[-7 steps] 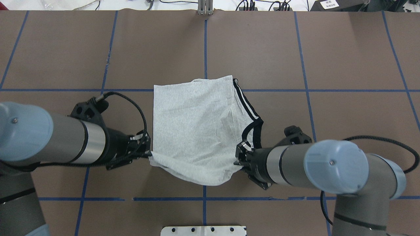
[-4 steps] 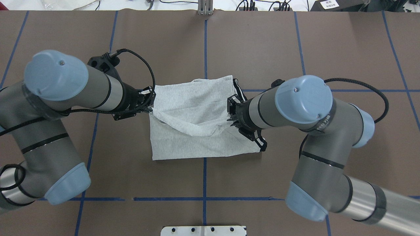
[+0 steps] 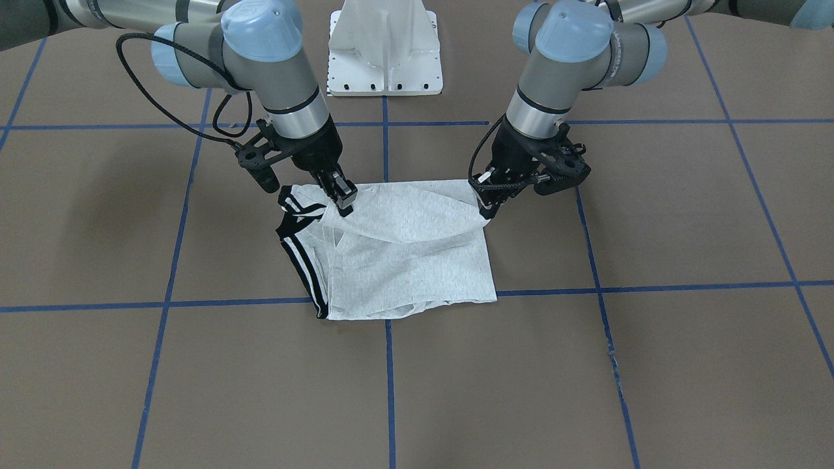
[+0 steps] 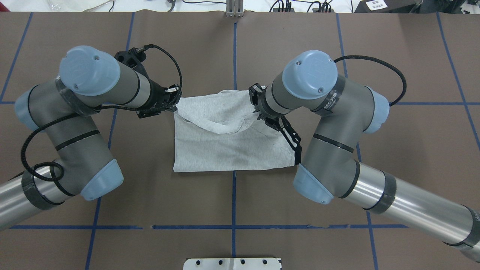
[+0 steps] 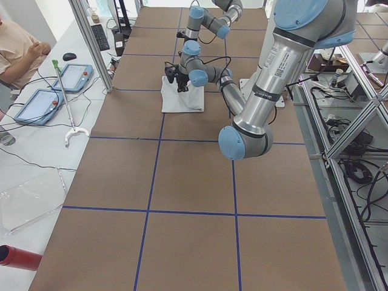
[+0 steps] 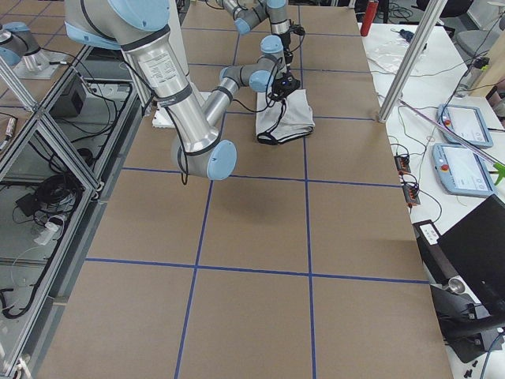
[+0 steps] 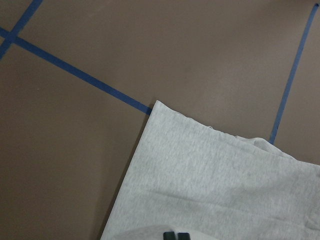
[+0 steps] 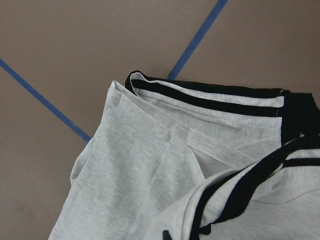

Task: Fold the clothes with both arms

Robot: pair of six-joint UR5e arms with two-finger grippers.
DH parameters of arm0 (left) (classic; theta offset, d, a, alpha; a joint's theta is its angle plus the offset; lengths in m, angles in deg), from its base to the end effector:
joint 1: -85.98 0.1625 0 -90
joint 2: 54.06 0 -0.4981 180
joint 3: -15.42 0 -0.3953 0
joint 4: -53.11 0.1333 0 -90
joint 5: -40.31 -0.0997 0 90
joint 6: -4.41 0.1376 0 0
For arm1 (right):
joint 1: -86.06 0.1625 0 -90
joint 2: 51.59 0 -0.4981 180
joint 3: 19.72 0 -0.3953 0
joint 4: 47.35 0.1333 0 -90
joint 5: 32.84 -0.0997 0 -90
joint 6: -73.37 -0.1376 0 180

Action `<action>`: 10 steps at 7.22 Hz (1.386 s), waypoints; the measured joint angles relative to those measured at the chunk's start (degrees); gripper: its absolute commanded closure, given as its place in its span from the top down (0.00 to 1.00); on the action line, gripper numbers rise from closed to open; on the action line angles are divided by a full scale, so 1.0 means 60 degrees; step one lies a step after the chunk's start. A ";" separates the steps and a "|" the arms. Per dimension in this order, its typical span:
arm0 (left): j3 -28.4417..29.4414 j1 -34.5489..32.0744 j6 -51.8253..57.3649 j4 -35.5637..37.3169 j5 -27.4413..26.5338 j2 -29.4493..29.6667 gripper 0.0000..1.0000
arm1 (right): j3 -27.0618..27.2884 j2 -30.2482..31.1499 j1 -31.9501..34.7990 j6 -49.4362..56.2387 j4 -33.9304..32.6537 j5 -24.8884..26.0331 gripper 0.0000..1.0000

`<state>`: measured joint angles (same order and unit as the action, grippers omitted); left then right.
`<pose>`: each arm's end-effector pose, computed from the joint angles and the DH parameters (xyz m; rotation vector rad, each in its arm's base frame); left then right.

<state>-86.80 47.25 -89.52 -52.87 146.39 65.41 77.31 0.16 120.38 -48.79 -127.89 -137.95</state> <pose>0.4906 -0.5155 0.3197 0.0549 1.0436 -0.5356 -0.5666 -0.5048 0.2681 -0.2346 -0.9933 0.9372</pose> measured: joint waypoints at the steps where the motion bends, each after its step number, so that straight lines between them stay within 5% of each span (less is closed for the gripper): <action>1: 0.0278 -0.0020 0.0010 -0.0308 -0.0165 0.0023 0.00 | -0.0580 -0.0287 0.0095 0.0296 0.0100 -0.0022 0.94; 3: 0.1106 -0.0213 0.0072 -0.1137 -0.0457 0.0201 0.58 | -0.1983 -0.0735 0.0663 0.0886 0.0981 -0.0414 1.00; 4: 0.1949 -0.0403 0.0333 -0.1741 -0.0812 0.0511 0.69 | -0.2752 -0.1052 0.1200 0.1591 0.1256 -0.0854 1.00; 7: 0.3139 -0.1077 0.1348 -0.2828 -0.1251 0.0874 0.69 | -0.3532 -0.1285 0.2348 0.3588 0.1403 -0.1472 1.00; 10: 0.2713 -0.1516 0.4160 -0.2866 0.0069 0.0424 0.70 | -0.3366 -0.0165 0.3274 0.6188 0.1303 -0.2159 1.00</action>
<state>-70.52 38.15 -64.56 -70.07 146.80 67.95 57.11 -0.83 140.02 -11.66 -120.07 -150.90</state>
